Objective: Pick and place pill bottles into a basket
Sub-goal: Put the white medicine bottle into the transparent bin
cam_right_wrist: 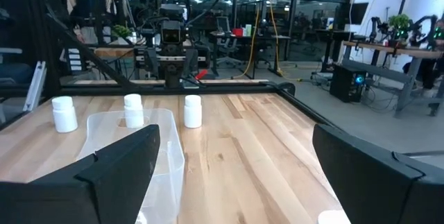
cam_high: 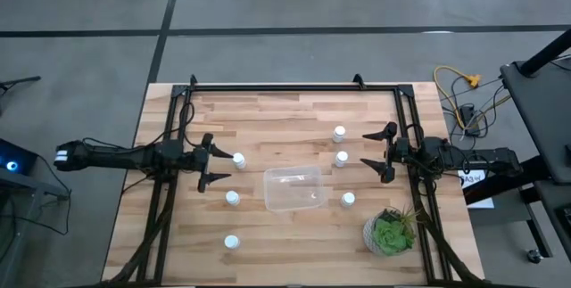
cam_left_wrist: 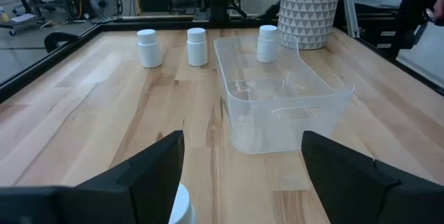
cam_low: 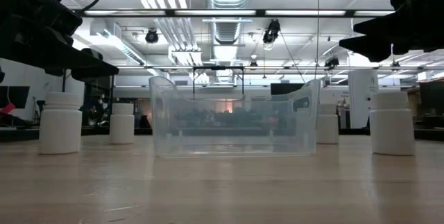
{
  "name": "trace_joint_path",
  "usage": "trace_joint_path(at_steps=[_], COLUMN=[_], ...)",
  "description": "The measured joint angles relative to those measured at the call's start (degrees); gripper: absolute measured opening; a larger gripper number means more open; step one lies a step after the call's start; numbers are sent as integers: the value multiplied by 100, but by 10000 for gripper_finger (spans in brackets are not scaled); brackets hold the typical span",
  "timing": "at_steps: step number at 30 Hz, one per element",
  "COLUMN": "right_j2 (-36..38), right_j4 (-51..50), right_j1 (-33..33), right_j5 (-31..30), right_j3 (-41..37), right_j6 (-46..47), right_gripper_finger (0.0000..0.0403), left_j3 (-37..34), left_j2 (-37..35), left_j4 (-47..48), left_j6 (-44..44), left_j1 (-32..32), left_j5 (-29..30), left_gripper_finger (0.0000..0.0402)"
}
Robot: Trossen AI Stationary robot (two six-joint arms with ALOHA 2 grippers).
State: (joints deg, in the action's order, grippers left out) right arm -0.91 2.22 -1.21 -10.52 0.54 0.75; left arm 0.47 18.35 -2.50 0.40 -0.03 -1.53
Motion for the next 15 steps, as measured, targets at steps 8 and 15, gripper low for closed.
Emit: trace_joint_path(at_steps=[8,15], right_j2=[0,2], right_j4=[0,9], right_j1=[0,0], right_j5=[0,0], right_j3=[1,0], right_j6=[1332,2324], right_gripper_finger=[368,368], left_j3=[-2,0], left_j2=[0,0], left_j4=[0,0], left_j6=[1,2], left_j1=[2,2], left_j5=[1,1], left_gripper_finger=[274,274])
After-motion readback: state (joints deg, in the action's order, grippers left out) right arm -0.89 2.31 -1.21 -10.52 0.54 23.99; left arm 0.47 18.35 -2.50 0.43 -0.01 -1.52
